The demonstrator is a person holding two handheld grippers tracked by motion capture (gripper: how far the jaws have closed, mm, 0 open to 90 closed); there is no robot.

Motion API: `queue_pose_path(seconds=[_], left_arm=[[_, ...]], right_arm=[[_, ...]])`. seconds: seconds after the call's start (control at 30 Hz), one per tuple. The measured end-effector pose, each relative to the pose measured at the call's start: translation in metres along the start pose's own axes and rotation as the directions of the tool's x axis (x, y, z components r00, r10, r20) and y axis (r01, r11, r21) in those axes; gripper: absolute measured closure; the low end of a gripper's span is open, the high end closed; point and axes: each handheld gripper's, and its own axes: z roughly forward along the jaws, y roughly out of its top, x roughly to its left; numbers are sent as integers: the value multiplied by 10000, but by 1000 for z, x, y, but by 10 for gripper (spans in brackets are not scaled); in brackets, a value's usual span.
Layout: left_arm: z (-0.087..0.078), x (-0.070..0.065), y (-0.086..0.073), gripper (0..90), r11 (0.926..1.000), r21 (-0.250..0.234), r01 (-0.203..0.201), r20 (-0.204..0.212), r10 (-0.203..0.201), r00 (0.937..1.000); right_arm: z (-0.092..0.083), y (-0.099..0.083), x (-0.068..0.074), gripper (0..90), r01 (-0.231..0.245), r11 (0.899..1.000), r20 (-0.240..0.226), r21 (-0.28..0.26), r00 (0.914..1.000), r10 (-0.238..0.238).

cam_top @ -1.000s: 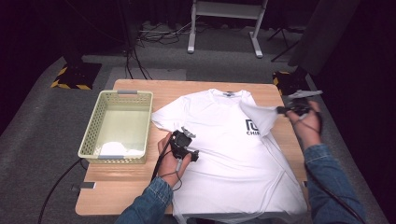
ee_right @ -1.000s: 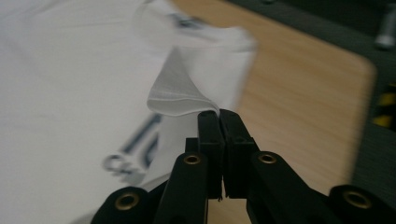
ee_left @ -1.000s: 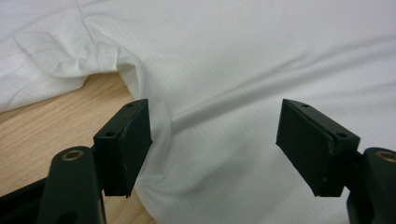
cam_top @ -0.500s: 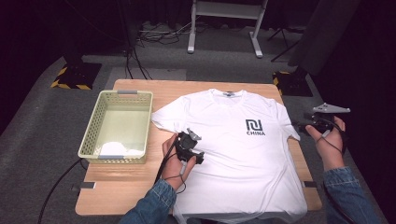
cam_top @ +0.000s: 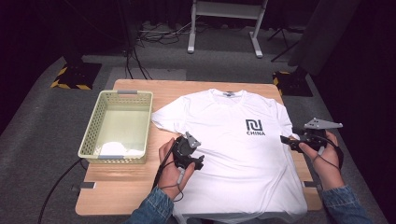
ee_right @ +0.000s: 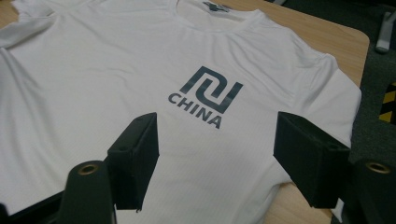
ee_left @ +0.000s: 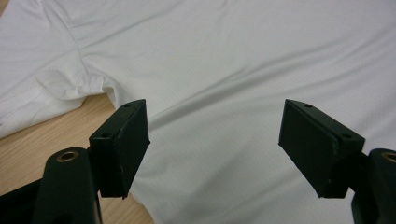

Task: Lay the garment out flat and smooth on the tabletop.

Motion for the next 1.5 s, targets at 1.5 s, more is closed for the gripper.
queue_pose_path(seconds=[1.5], left_arm=[[4,-16,-85,189,9984,318,-470,838,442,9955]], right_arm=[[-11,-140,33,225,203,9982,-981,564,9951,-147]])
